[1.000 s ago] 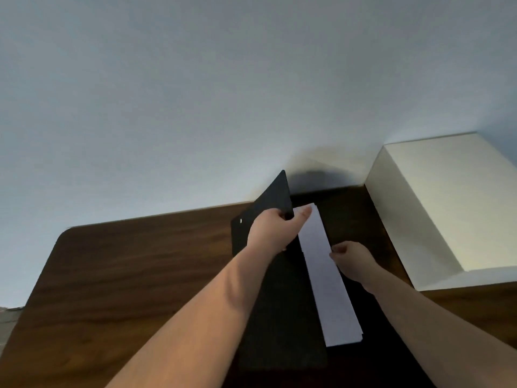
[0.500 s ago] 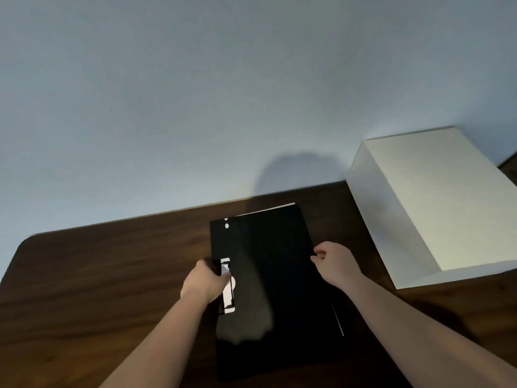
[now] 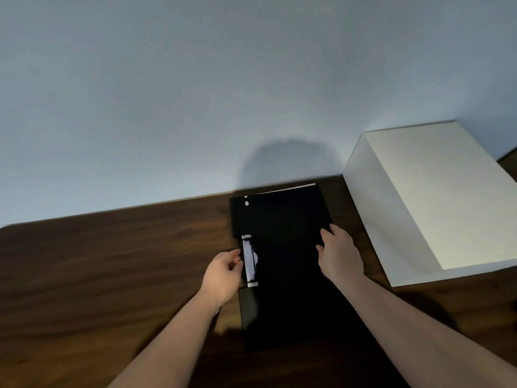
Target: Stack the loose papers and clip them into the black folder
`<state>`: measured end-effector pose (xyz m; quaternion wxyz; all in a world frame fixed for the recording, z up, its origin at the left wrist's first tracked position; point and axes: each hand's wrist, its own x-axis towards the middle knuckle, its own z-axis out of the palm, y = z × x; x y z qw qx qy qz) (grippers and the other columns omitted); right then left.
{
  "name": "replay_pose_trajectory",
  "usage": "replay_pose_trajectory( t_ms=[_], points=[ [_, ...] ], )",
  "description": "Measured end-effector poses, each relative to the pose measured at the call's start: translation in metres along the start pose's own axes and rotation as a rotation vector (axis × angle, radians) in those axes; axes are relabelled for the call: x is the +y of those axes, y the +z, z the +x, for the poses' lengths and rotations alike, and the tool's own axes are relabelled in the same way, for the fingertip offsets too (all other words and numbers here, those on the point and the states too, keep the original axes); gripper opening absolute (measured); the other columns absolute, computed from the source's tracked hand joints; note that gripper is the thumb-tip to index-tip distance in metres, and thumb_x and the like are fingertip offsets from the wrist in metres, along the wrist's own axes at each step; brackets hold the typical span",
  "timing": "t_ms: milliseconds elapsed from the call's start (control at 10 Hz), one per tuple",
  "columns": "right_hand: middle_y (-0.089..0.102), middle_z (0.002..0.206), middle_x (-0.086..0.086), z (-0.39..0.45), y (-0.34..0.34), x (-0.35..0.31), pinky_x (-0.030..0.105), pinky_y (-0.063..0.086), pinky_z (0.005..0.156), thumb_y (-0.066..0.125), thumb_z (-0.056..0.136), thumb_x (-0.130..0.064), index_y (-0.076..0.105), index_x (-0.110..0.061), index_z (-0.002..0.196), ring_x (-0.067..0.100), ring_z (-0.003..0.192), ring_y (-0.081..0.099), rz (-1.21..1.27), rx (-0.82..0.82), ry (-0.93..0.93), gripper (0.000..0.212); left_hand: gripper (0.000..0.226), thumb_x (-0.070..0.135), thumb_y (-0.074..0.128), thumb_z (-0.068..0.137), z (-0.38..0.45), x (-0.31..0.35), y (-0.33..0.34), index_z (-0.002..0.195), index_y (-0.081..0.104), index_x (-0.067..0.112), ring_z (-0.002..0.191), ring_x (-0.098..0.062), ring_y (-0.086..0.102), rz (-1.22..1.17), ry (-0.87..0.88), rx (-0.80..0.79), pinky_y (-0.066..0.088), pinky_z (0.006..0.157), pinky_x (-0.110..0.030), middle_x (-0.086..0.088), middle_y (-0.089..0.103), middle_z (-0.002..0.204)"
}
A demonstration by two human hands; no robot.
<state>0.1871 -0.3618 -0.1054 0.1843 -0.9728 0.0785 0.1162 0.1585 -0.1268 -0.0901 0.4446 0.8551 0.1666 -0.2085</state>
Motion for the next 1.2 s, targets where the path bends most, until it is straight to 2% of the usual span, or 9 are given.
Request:
replay_pose_trajectory(
  t_ms=[100,200,300,500,700,800,1000,1100,1200],
  points=[
    [0.031,0.154,0.011,0.008,0.005,0.004,0.035,0.026,0.115,0.042,0.098,-0.020,0.040,-0.009,0.140,0.023,0.144,0.024,0.010,-0.015,-0.032,0.044,0.041,0.013,0.050,0.096,0.004,0.016,0.017,0.136,0.049,0.012,0.123,-0.018,0.051,-0.099,0.018,-0.077,0.040,0.109,-0.034,-0.003,0.049,0.138],
    [0.024,0.157,0.012,0.017,0.005,0.008,0.034,0.019,0.117,0.037,0.099,-0.021,0.034,-0.008,0.143,0.023,0.147,0.016,0.056,-0.028,0.000,0.046,0.040,0.010,0.049,0.095,0.009,0.031,0.032,0.135,0.050,0.010,0.127,-0.018,0.049,-0.126,0.038,-0.107,0.038,0.110,-0.033,-0.003,0.050,0.138],
    [0.021,0.157,0.014,0.025,0.001,0.015,0.034,0.016,0.118,0.037,0.099,-0.022,0.031,-0.006,0.144,0.025,0.147,0.013,0.101,-0.047,0.000,0.048,0.044,0.010,0.050,0.095,0.013,0.039,0.041,0.138,0.046,0.011,0.130,-0.019,0.047,-0.173,0.037,-0.146,0.036,0.113,-0.037,-0.005,0.049,0.142],
    [0.019,0.158,0.012,0.039,-0.003,0.024,0.036,0.013,0.119,0.038,0.099,-0.022,0.029,-0.006,0.145,0.024,0.148,0.011,0.125,-0.063,-0.017,0.050,0.045,0.008,0.049,0.095,0.018,0.043,0.041,0.140,0.042,0.009,0.134,-0.019,0.043,-0.212,0.045,-0.190,0.034,0.112,-0.031,-0.007,0.046,0.145],
    [0.016,0.159,0.012,0.043,0.000,0.025,0.038,0.010,0.120,0.039,0.098,-0.023,0.026,-0.007,0.146,0.025,0.148,0.010,0.102,-0.065,-0.034,0.052,0.044,0.006,0.047,0.096,0.016,0.044,0.042,0.140,0.042,0.008,0.136,-0.019,0.041,-0.118,0.119,-0.183,0.032,0.115,-0.033,-0.007,0.046,0.145],
    [0.016,0.159,0.011,0.042,-0.005,0.026,0.036,0.011,0.120,0.040,0.098,-0.024,0.027,-0.007,0.146,0.023,0.148,0.010,0.105,-0.090,-0.038,0.053,0.043,0.010,0.048,0.096,0.017,0.047,0.041,0.139,0.044,0.007,0.133,-0.021,0.045,-0.042,0.116,-0.152,0.035,0.114,-0.037,-0.009,0.050,0.143],
    [0.024,0.157,0.008,0.030,-0.026,0.018,0.033,0.019,0.117,0.039,0.099,-0.028,0.029,-0.007,0.146,0.021,0.146,0.019,0.165,-0.168,0.010,0.052,0.035,0.017,0.045,0.097,0.008,0.061,0.025,0.129,0.056,0.007,0.124,-0.022,0.053,0.170,0.132,-0.101,0.040,0.104,-0.029,-0.009,0.060,0.132],
    [0.034,0.153,0.008,0.019,-0.042,0.011,0.033,0.026,0.114,0.039,0.098,-0.032,0.033,-0.009,0.144,0.023,0.141,0.032,0.164,-0.190,0.047,0.052,0.032,0.021,0.047,0.096,0.000,0.069,0.009,0.120,0.063,0.007,0.117,-0.023,0.059,0.281,0.143,-0.108,0.042,0.095,-0.027,-0.009,0.066,0.124],
    [0.055,0.136,0.008,0.010,-0.063,0.005,0.036,0.039,0.103,0.040,0.097,-0.035,0.049,-0.010,0.134,0.027,0.128,0.049,0.140,-0.154,0.034,0.045,0.031,0.024,0.048,0.095,-0.016,0.083,-0.012,0.115,0.066,0.008,0.110,-0.023,0.062,0.345,0.175,-0.111,0.044,0.092,-0.029,-0.009,0.069,0.118]
  ],
)
